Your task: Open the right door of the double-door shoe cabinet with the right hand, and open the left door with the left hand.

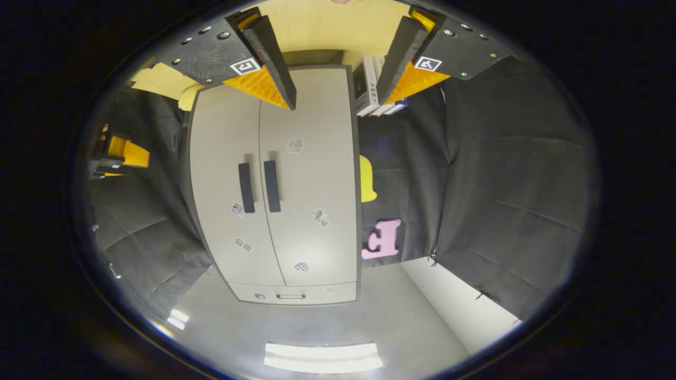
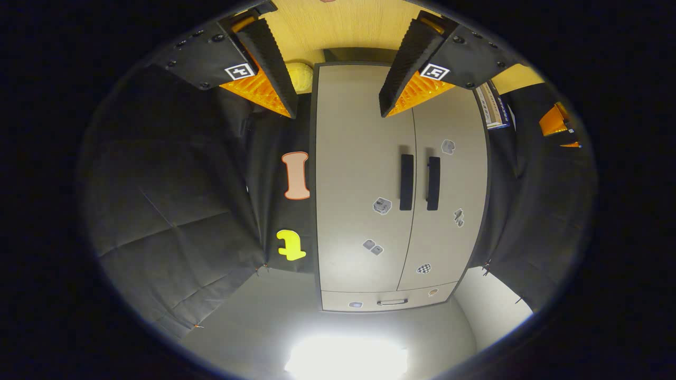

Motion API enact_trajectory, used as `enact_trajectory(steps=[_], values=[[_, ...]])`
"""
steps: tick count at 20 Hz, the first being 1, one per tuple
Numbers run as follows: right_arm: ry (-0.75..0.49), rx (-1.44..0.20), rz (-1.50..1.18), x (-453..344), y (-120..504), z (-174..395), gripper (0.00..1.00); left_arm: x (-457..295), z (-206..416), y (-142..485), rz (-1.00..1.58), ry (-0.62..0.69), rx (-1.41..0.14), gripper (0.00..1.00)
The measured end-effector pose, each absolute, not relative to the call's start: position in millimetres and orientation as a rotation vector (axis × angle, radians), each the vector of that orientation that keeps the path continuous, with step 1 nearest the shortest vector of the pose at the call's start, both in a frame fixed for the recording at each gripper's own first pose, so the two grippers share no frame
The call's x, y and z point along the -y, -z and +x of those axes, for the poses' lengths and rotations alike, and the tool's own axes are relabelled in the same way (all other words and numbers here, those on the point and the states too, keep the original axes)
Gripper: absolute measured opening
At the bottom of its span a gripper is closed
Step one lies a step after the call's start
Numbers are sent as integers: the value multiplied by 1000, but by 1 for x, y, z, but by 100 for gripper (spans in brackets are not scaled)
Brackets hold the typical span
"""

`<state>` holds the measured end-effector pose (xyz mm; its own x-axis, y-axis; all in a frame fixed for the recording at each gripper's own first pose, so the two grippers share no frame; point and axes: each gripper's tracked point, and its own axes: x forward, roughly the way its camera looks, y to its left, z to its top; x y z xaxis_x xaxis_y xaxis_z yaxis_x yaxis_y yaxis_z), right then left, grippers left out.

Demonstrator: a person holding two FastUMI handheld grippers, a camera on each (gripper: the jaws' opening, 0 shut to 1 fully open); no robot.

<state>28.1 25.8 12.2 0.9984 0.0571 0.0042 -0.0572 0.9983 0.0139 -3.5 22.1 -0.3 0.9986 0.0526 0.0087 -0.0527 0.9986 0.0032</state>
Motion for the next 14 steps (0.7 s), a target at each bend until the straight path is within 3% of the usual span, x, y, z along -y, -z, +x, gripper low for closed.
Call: enact_trajectory(steps=[14], values=[[-161, 22, 79, -94, -55, 114, 98, -87, -36, 16, 31, -209, -36, 89]])
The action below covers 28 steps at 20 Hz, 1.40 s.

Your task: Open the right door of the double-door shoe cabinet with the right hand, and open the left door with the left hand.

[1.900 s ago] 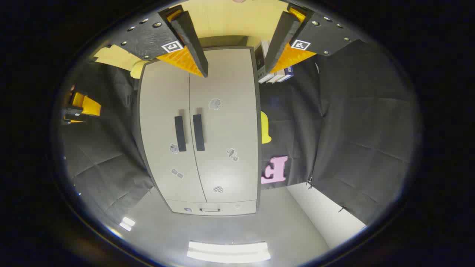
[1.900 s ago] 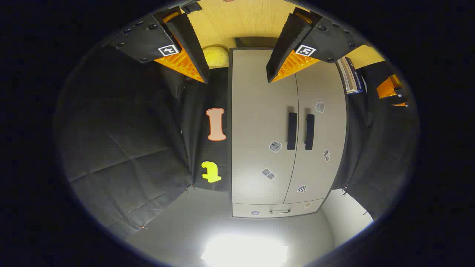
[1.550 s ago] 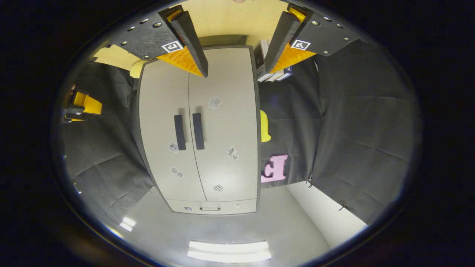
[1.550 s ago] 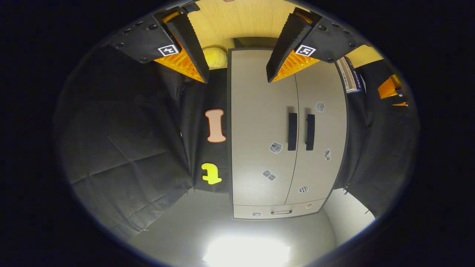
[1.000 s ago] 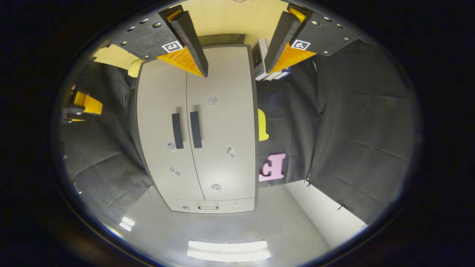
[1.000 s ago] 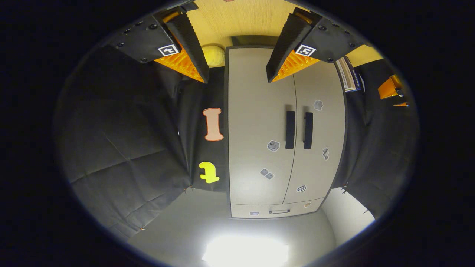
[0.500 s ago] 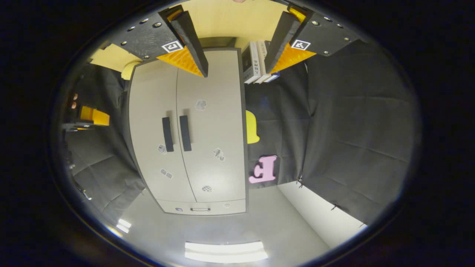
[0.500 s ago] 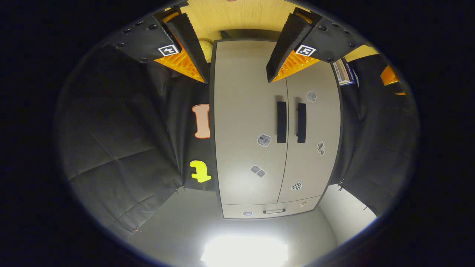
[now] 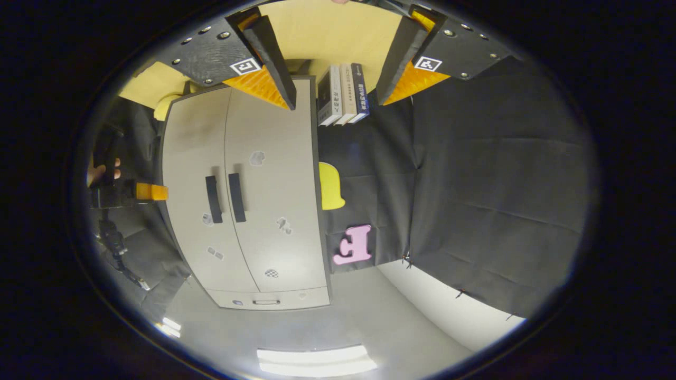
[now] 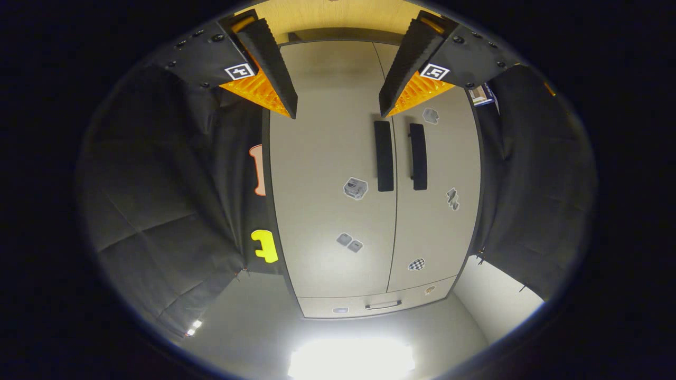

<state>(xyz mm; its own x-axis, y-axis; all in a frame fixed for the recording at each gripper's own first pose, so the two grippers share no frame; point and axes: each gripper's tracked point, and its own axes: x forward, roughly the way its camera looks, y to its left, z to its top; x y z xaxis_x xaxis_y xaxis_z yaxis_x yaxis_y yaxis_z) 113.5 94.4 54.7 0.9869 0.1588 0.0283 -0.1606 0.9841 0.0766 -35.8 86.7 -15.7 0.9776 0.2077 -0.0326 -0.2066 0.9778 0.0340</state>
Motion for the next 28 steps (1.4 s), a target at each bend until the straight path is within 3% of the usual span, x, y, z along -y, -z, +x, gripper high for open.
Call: enact_trajectory(steps=[12, 23, 26, 28], values=[[-235, 19, 80, -162, -78, 184, 98, -127, -67, 33, 44, -312, -85, 90], [-218, -8, 62, -192, -88, 240, 96, -161, -87, 40, 29, -406, -106, 90], [-200, -27, 86, -192, -85, 252, 63, -167, -89, 39, 30, -421, -100, 90], [-208, -68, 93, -196, -77, 258, 55, -170, -89, 39, 29, -431, -96, 90]])
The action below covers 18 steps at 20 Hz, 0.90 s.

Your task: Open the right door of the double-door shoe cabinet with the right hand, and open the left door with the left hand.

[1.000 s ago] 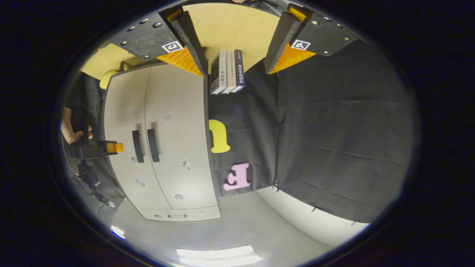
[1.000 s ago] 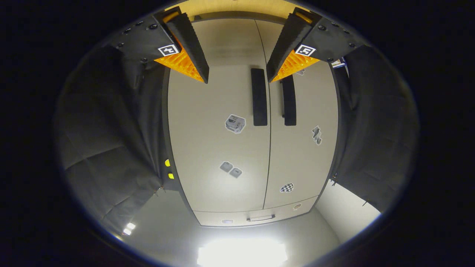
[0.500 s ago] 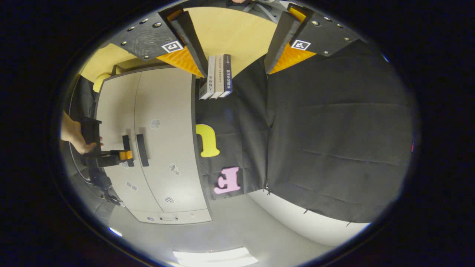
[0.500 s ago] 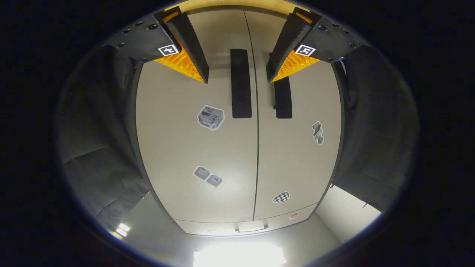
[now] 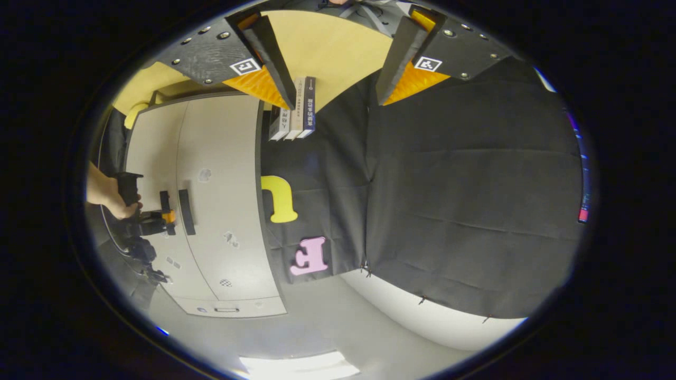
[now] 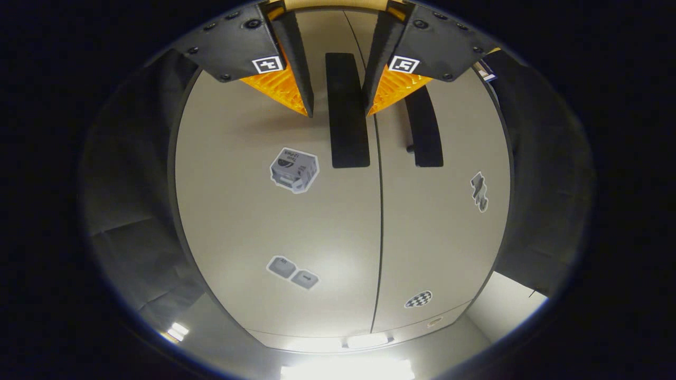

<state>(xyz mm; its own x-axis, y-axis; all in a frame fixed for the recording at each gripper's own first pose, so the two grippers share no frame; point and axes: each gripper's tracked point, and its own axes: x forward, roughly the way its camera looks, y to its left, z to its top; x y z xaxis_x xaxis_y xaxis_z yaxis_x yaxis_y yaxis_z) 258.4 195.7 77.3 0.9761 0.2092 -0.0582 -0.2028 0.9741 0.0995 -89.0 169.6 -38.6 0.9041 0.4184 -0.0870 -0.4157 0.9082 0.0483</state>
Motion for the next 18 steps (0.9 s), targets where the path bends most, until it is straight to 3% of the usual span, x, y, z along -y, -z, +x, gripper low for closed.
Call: enact_trajectory(steps=[3, 4, 5, 7, 10, 18], values=[[-235, -133, 100, -202, -62, 264, 56, -172, -87, 35, 28, -435, -89, 90], [-230, -130, 109, -200, -66, 265, 52, -171, -86, 35, 29, -434, -88, 90], [-224, -128, 107, -202, -62, 267, 33, -172, -85, 34, 30, -435, -86, 89], [-211, -121, 77, -202, -62, 266, 37, -171, -83, 35, 26, -430, -86, 89], [-195, -132, 56, -202, -62, 266, 17, -167, -78, 34, 25, -417, -85, 90], [-235, -152, 94, -198, -62, 246, 17, -158, -74, 26, 27, -368, -66, 89]])
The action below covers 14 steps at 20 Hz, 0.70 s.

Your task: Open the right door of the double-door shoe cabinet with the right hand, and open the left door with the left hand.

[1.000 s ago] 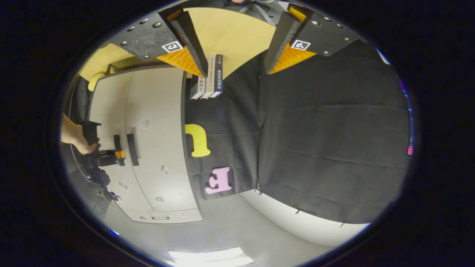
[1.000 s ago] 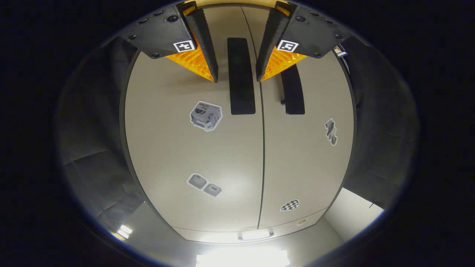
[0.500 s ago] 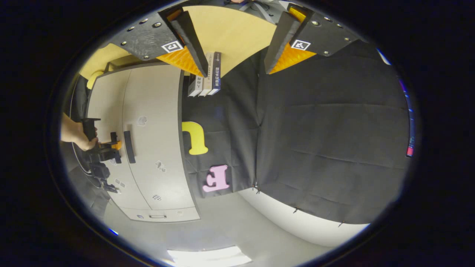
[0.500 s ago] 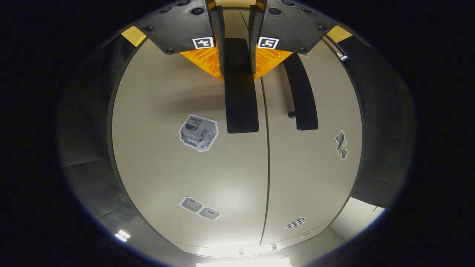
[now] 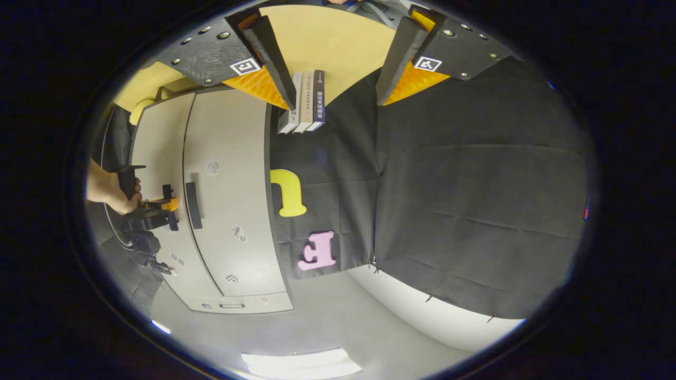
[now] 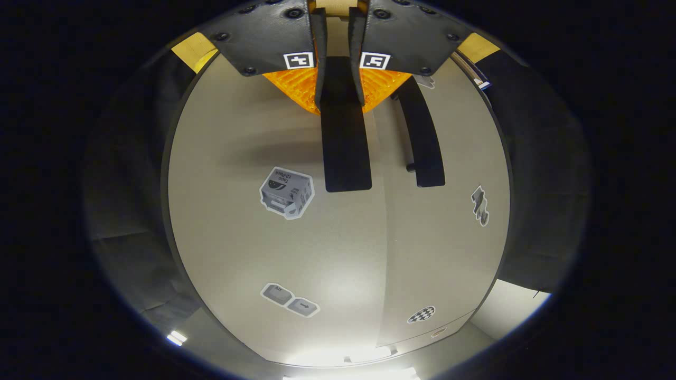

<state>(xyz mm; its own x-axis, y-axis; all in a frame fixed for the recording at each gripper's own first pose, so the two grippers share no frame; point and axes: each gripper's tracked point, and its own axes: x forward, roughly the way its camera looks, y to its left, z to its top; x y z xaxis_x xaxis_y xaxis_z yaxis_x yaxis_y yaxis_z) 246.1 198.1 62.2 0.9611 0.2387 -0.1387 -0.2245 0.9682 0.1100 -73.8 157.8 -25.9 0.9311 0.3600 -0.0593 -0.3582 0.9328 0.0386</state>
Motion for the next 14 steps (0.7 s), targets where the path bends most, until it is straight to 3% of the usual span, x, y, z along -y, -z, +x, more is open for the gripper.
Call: enact_trajectory(steps=[14], values=[[-375, -216, 117, -167, -68, 190, 17, -103, -42, 11, 28, -232, -25, 88]])
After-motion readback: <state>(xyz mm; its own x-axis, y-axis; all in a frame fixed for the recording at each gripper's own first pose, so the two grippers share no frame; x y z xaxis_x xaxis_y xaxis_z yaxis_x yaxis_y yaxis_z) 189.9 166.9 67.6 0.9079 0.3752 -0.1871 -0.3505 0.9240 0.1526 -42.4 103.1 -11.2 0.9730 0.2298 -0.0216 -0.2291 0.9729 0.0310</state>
